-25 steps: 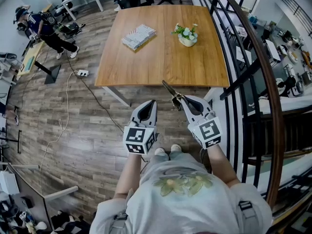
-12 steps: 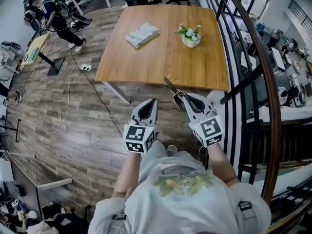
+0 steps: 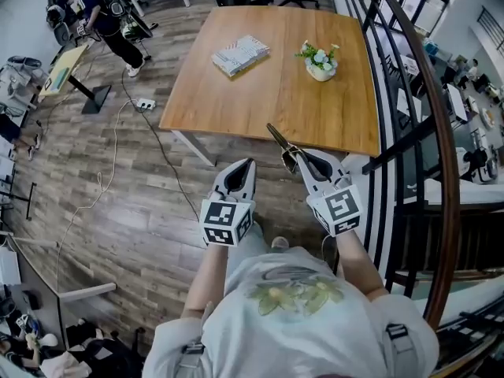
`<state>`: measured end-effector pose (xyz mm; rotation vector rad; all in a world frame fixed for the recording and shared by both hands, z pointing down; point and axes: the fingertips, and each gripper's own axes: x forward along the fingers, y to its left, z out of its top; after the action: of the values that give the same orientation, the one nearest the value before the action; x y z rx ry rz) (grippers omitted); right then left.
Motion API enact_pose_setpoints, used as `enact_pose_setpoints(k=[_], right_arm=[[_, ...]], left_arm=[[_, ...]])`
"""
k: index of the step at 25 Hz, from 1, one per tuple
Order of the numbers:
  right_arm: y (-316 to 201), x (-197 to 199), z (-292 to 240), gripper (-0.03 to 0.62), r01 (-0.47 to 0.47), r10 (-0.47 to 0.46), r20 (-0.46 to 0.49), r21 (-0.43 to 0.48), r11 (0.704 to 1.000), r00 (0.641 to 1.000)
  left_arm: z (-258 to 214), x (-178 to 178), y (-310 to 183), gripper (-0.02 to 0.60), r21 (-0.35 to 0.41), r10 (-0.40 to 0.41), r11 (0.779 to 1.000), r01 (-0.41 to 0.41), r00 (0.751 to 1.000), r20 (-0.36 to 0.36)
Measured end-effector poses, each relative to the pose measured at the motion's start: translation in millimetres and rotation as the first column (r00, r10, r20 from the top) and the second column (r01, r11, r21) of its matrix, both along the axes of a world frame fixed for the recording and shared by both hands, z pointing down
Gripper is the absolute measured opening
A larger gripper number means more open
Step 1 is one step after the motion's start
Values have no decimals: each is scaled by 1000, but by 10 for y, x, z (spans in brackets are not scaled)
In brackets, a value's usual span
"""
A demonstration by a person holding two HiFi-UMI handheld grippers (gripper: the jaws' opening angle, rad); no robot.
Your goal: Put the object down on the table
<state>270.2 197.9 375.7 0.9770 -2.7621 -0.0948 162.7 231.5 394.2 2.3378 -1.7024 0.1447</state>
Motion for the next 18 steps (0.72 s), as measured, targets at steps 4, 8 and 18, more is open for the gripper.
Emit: enact_pose_setpoints(k=[4, 8, 18], right_arm=[[-177, -211, 11, 9, 12, -12, -8, 1, 1000, 1000], [-417, -429, 31, 9, 23, -23, -18, -1, 1000, 1000], [-1265, -1071, -30, 9, -1, 2, -34, 19, 1000, 999]], left_arm=[[2, -214, -171, 14, 3, -10, 1000, 10, 1000, -5], [27, -420, -386, 14, -1, -25, 1000, 25, 1000, -17], [26, -1052, -1287, 14, 4, 7, 1000, -7, 1000, -28]])
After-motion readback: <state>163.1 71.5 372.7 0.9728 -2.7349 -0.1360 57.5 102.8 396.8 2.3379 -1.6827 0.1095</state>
